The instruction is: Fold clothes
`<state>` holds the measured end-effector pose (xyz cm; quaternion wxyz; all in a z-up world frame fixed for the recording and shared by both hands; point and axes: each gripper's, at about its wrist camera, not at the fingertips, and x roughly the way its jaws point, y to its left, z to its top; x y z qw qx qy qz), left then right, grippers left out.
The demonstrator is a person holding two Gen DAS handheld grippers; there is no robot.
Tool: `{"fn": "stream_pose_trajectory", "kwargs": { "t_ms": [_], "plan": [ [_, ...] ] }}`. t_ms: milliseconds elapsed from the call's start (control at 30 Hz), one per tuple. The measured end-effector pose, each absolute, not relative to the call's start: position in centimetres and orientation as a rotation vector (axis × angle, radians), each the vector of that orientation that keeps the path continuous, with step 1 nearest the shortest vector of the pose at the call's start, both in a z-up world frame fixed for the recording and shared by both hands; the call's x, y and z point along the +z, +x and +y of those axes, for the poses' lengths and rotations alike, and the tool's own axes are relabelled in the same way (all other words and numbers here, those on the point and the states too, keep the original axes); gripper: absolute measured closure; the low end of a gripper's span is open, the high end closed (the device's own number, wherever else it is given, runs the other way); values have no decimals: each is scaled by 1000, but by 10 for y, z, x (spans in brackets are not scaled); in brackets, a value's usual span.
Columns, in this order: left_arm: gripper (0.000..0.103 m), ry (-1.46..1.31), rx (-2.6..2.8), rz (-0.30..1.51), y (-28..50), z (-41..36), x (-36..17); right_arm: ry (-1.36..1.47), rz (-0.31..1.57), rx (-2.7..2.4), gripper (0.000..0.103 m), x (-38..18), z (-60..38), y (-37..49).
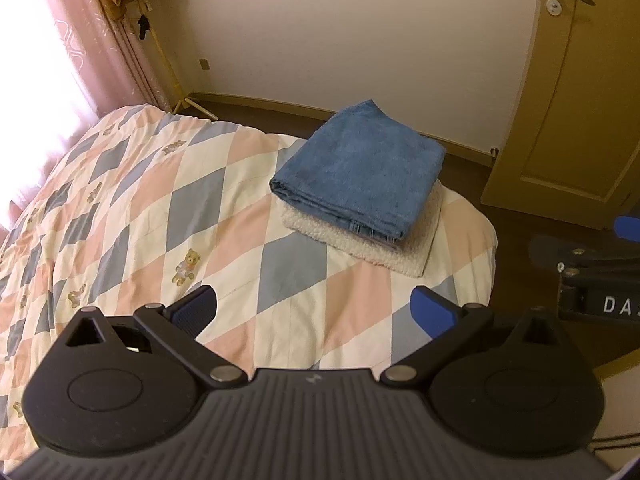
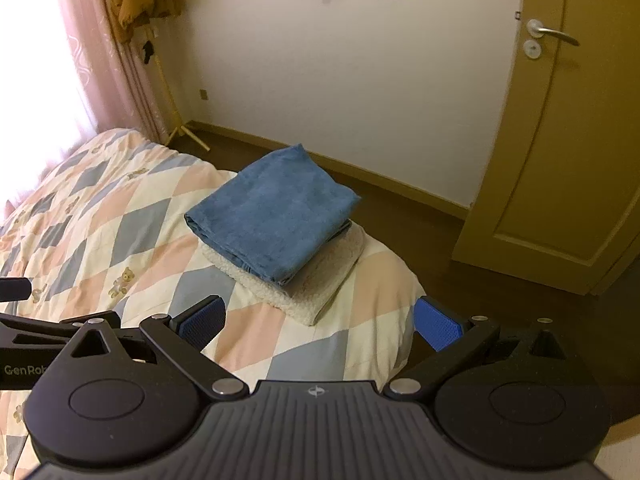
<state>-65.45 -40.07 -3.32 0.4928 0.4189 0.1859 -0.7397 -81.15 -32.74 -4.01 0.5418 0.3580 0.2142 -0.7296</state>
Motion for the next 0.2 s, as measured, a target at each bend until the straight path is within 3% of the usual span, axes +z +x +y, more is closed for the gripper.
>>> {"fn": "stream_pose_trajectory", "kwargs": {
  "t_ms": [200],
  "plan": [
    [1, 1009, -1765, 468, -678, -412, -32, 848, 531, -1701, 0, -42, -347, -836]
  ]
}}
